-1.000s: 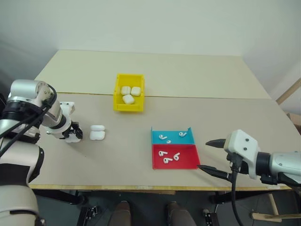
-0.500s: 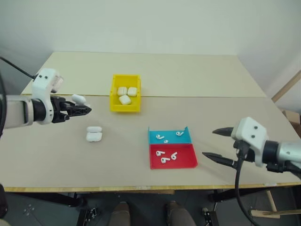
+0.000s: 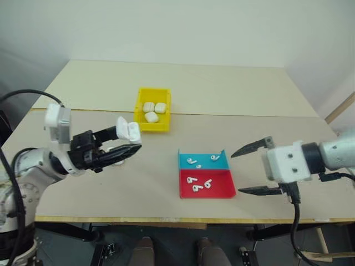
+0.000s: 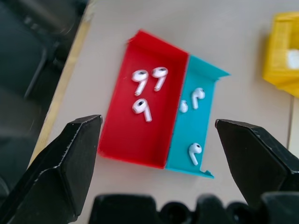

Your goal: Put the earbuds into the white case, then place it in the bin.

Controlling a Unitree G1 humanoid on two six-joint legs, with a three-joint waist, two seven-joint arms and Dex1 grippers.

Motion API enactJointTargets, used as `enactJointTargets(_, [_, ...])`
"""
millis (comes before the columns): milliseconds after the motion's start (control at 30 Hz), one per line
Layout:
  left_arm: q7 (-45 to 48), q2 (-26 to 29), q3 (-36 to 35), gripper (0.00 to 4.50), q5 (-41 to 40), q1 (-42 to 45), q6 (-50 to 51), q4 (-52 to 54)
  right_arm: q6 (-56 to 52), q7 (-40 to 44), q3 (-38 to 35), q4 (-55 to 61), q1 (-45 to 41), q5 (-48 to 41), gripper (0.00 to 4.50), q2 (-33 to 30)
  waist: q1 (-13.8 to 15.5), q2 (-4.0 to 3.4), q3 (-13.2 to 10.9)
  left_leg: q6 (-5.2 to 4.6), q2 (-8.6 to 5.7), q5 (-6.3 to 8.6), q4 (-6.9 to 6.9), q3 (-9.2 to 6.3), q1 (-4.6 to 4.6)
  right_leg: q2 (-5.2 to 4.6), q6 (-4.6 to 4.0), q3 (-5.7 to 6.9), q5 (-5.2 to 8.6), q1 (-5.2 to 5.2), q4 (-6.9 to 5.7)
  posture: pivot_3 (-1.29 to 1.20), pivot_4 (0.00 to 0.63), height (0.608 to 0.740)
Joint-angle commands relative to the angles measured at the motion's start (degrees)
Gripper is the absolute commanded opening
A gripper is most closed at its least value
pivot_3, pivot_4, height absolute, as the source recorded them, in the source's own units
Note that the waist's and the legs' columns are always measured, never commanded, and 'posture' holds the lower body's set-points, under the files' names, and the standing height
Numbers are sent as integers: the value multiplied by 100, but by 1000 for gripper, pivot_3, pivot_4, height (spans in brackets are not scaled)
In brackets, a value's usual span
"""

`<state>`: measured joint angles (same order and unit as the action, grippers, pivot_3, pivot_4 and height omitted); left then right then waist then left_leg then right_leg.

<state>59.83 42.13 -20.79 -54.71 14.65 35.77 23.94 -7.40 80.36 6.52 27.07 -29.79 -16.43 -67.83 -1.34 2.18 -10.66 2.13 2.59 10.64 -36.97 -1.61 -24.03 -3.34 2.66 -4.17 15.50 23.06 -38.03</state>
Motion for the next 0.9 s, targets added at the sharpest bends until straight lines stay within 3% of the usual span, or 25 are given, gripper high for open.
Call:
enactJointTargets(33, [364, 8, 220, 2800, 400, 12, -605, 65, 347, 615, 635, -317, -762, 393, 4500, 289, -39, 0, 0, 0, 3, 0, 0, 0, 0, 3, -1, 0, 0, 0, 0, 0, 150, 740])
enactJointTargets(233, [629, 170, 443, 2800, 885, -258, -1069, 271, 783, 1165, 1529, -916, -1624, 986, 4500, 998, -111, -1, -1, -4, 3, 2, 4, -5, -5, 4, -2, 1, -1, 6, -3, 0, 150, 740])
enactJointTargets(367, [497, 166, 383, 2800, 798, -404, -1025, 394, 1160, 1091, 1874, -1223, -1768, 1388, 3666, 1341, -99, -2, -1, -4, 2, 3, 3, -7, -8, 2, -2, 2, -1, 7, -4, 0, 150, 740])
enactJointTargets(867, [533, 282, 545, 2800, 1038, -475, -1202, 551, 1898, 1090, 2582, -1985, -2038, 2139, 3666, 2104, -101, -4, -2, -4, 4, 3, 2, -10, -4, 5, -3, 4, -2, 6, -6, 0, 150, 740])
enactJointTargets(900, [529, 284, 551, 2800, 1047, -475, -1221, 533, 1921, 1124, 2603, -2014, -2056, 2140, 3481, 2118, -101, -4, -3, -4, 3, 3, 3, -9, -5, 5, -3, 4, -2, 6, -6, 0, 150, 740])
